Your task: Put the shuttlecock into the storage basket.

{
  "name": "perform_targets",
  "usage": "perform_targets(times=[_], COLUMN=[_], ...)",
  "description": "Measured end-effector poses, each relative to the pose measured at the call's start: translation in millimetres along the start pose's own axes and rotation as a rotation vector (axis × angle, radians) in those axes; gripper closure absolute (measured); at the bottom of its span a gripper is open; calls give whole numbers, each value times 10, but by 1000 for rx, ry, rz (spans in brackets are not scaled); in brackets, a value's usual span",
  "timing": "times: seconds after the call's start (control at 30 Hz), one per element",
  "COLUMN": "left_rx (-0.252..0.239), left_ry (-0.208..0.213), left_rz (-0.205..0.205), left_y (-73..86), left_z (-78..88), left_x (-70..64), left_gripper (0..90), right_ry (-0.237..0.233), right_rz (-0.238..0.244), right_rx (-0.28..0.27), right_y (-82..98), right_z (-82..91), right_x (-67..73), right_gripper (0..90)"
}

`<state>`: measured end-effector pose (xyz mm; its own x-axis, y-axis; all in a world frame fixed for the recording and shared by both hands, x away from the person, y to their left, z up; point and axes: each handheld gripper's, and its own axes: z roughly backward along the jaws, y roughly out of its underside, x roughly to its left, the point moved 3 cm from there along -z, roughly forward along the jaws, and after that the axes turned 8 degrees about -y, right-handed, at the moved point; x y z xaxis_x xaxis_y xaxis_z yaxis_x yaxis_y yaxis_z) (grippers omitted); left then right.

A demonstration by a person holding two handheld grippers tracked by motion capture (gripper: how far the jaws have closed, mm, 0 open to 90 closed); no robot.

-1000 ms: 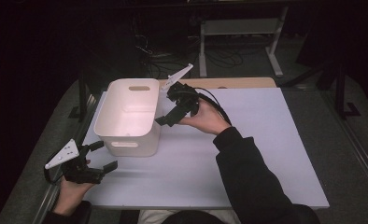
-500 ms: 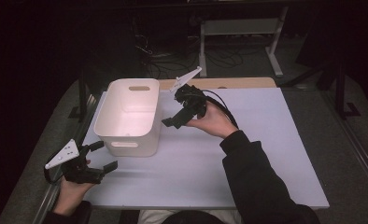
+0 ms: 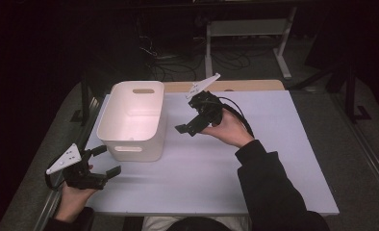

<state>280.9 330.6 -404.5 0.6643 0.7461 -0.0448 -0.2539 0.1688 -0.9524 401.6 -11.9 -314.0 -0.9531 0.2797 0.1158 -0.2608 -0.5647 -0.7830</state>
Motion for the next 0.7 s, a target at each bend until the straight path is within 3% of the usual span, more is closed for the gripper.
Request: perform_targets(times=[0.7], left_rx=[0], left_ry=[-3], left_rz=[2], left_y=[2], left_z=[5], left_x=[0], left_gripper=[3], right_ry=[26], right_rz=[-22], right_rx=[-34], right_y=[299], right_z=[229], right_x=[-3], right_gripper=[0])
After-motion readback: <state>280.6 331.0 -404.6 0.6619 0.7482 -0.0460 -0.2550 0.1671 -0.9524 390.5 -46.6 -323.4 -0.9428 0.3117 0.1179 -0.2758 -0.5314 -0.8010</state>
